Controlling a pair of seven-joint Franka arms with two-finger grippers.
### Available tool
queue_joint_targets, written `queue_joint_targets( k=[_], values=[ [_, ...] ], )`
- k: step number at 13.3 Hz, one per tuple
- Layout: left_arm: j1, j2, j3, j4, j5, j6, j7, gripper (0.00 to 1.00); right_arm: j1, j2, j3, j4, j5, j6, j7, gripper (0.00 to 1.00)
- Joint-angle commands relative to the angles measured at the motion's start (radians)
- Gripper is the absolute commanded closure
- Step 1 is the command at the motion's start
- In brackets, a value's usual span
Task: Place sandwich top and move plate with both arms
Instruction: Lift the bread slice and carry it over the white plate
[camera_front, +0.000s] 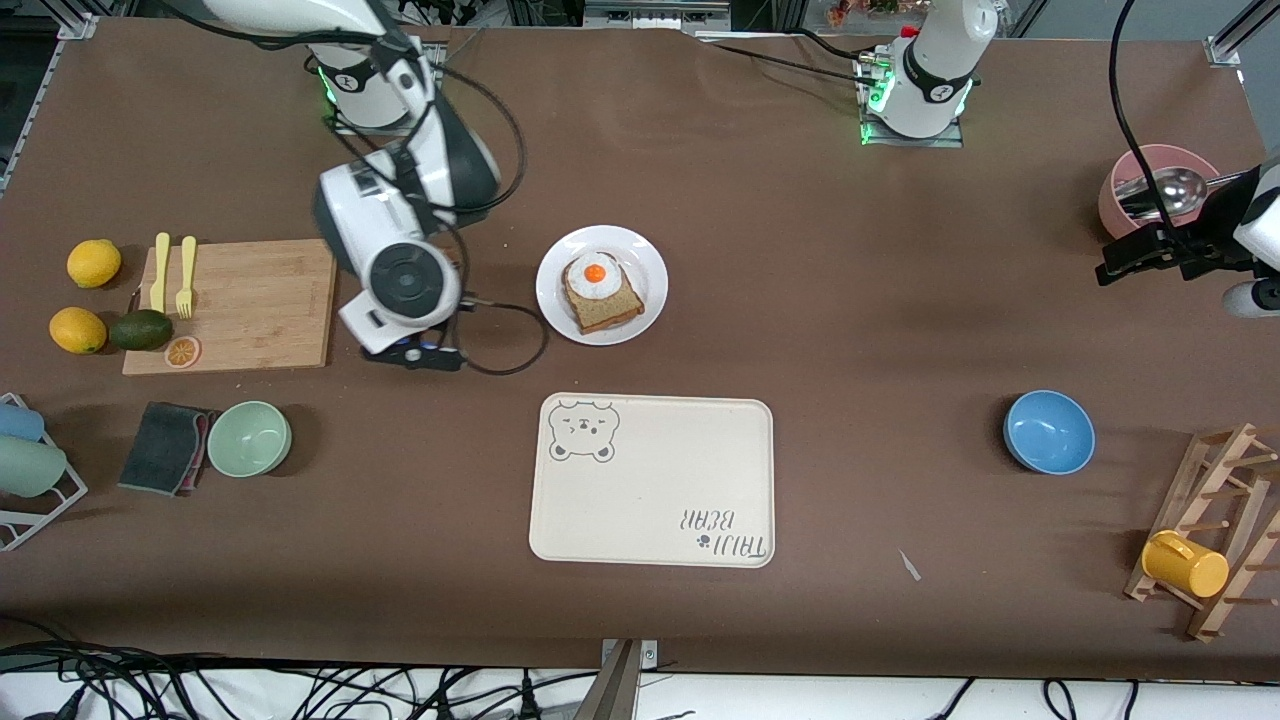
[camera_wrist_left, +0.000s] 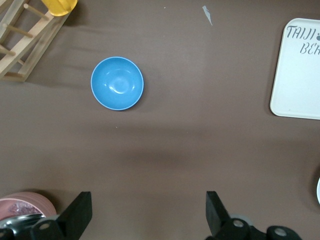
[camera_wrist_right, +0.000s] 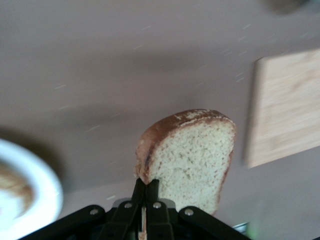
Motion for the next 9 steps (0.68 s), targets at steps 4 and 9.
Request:
queue_joint_targets(
  k=[4,9],
  values=[
    [0.006,-0.001,0.023,0.026,-0.028,-0.007,0.050,0.00,0.169,0.128,-0.004,0.206,0.173,-0.014,0.291,1.00],
    [0.006,0.000,0.030,0.027,-0.030,-0.007,0.050,0.00,0.256,0.207,-0.006,0.221,0.167,0.138,0.317,1.00]
  ],
)
